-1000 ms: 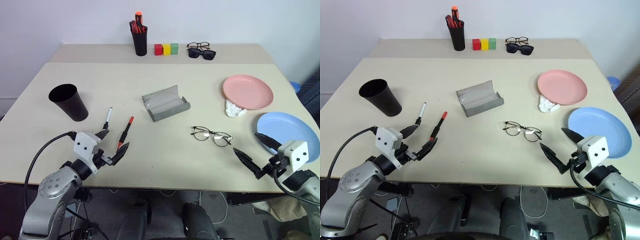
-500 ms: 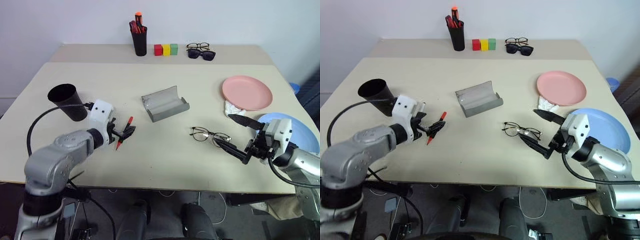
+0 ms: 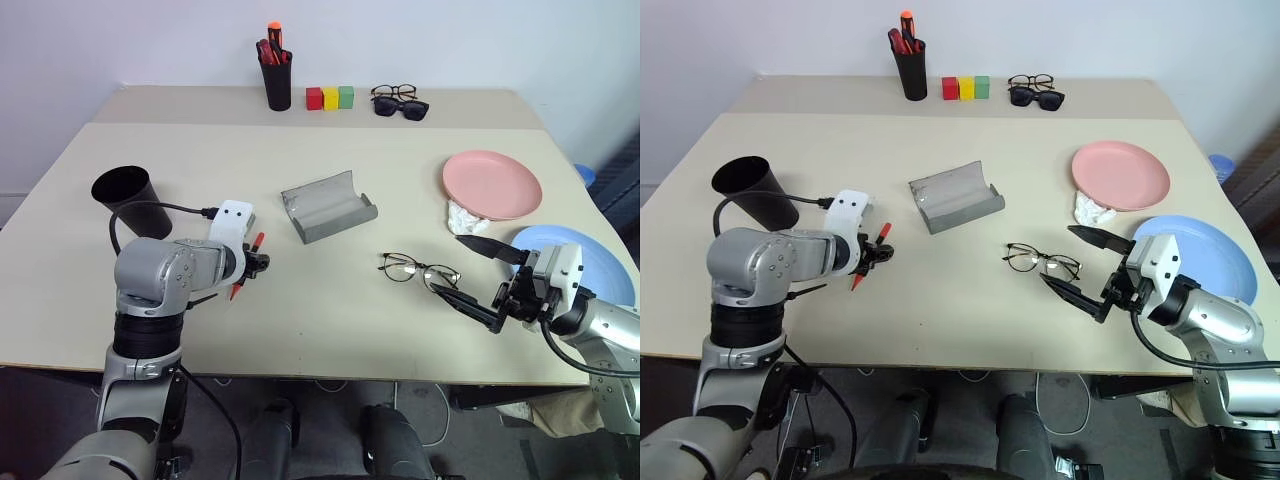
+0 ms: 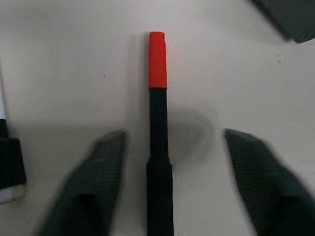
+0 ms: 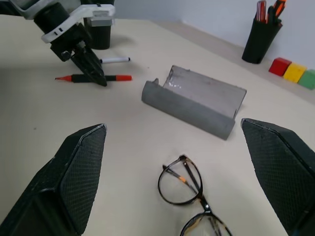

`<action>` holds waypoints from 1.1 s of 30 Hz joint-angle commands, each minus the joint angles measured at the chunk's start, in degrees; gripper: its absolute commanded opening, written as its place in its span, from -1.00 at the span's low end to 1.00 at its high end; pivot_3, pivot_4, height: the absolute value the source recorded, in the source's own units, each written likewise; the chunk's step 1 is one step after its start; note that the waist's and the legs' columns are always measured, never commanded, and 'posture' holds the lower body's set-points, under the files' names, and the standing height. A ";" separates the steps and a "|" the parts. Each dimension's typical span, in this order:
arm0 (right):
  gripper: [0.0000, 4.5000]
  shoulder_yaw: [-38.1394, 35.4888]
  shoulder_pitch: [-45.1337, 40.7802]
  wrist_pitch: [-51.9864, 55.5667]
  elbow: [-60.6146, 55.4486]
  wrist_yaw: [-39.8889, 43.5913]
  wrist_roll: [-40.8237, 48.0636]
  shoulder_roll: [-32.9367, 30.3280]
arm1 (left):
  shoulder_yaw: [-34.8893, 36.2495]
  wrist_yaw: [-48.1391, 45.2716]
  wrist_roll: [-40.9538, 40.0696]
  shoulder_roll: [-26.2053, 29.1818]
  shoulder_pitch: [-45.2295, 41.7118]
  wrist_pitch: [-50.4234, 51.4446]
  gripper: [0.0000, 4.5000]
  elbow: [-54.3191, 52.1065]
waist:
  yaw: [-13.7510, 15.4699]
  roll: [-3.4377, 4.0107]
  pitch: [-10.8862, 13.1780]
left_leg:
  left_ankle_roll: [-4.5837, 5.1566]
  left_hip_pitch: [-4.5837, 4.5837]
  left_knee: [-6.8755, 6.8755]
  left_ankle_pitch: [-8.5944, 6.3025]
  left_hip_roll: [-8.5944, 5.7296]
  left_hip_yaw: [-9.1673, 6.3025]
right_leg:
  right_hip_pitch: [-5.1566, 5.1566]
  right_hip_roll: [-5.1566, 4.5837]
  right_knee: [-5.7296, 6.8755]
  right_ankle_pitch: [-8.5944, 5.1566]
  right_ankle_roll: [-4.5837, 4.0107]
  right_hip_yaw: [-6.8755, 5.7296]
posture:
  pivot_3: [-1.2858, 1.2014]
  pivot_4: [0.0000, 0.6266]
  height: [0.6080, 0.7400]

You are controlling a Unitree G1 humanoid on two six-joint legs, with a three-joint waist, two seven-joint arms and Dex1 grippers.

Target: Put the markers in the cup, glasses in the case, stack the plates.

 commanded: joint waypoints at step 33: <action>1.00 14.09 -25.41 -0.81 7.04 -2.24 -3.75 9.13 | 10.26 28.34 38.57 2.94 2.91 -89.03 -0.98 18.33 | 0.15 -0.12 0.00 | -0.13 -0.04 -0.10 0.08 -0.07 0.15 | -0.08 0.01 -0.18 0.50 0.34 0.18 | 0.03 -0.52 1.00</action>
